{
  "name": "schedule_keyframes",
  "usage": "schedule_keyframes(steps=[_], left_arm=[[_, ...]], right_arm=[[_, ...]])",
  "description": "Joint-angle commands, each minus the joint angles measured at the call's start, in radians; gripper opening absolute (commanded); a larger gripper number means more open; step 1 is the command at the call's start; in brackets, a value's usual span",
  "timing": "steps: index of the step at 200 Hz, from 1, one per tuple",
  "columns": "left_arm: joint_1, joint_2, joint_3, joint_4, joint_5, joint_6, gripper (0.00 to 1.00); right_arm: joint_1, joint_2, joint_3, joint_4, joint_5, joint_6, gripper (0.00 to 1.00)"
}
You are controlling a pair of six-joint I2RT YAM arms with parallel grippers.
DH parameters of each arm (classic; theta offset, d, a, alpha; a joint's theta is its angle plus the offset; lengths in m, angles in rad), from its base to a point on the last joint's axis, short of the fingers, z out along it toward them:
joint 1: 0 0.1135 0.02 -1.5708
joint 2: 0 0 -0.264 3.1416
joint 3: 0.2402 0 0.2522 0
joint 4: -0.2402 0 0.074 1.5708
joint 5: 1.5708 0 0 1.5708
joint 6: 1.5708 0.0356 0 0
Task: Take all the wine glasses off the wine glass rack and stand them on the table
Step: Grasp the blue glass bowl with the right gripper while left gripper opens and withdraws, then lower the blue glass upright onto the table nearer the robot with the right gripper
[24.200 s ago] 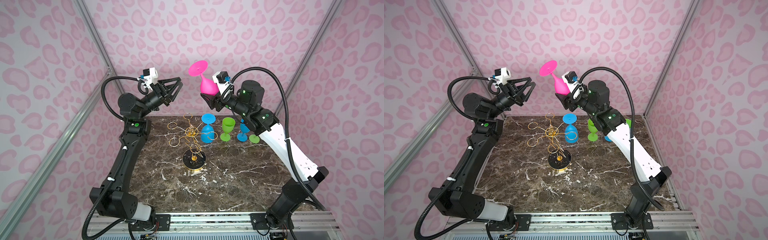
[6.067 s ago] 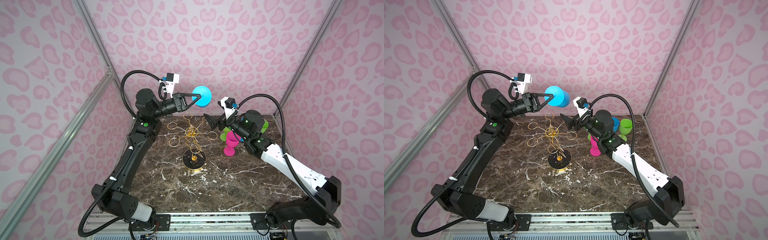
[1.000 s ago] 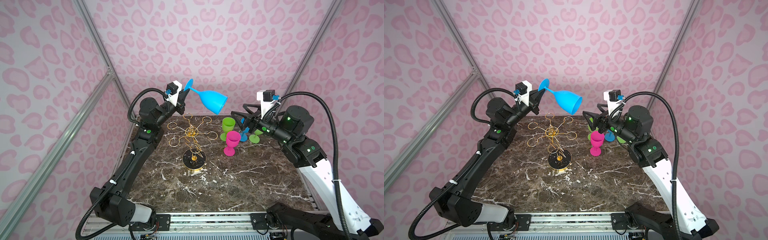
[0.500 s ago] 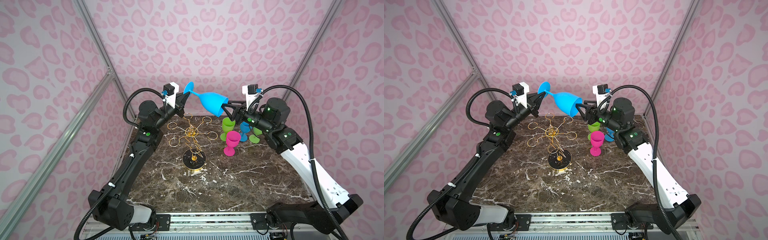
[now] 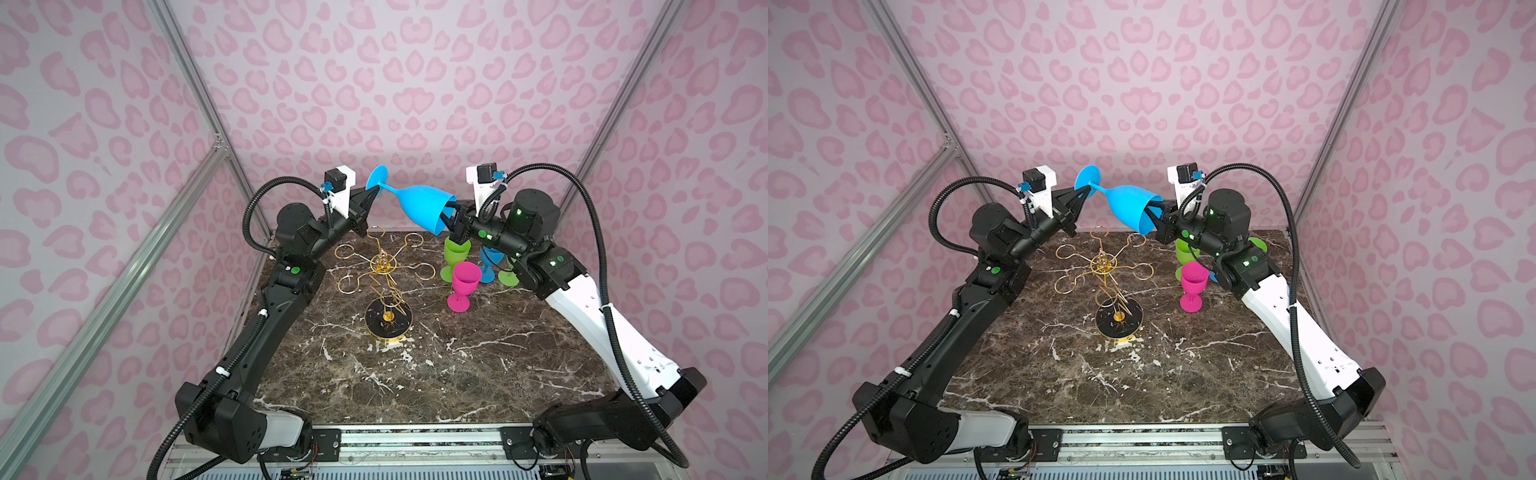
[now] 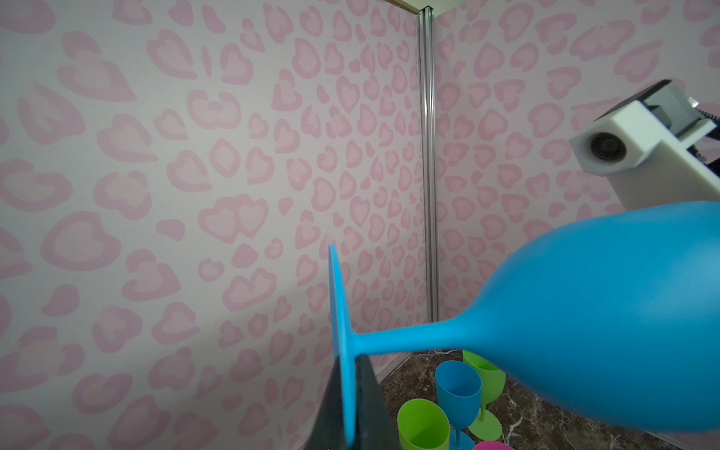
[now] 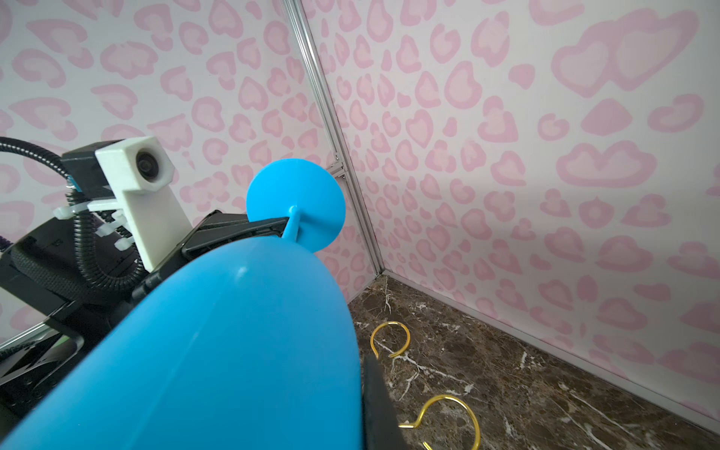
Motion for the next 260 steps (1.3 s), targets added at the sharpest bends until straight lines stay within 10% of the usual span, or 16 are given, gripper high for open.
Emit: schedule_keyframes(steps=[1, 58, 123, 260], left_arm=[[0.000, -0.012, -0.006, 0.043, 0.010, -0.015, 0.04], [0.000, -0.026, -0.019, 0.038, 0.004, -0.014, 0.24], [0.002, -0.074, -0.080, 0.030, -0.111, 0.003, 0.92], [0.074, -0.277, -0.251, 0.057, -0.348, 0.007, 0.97]], right_arm=[[0.003, 0.000, 0.004, 0.029, 0.007, -0.007, 0.00], [0.003, -0.051, -0.011, 0.012, 0.063, -0.006, 0.00], [-0.034, -0.248, -0.022, -0.210, 0.223, -0.098, 0.00], [0.013, -0.403, -0.120, -1.063, 0.463, -0.067, 0.00]])
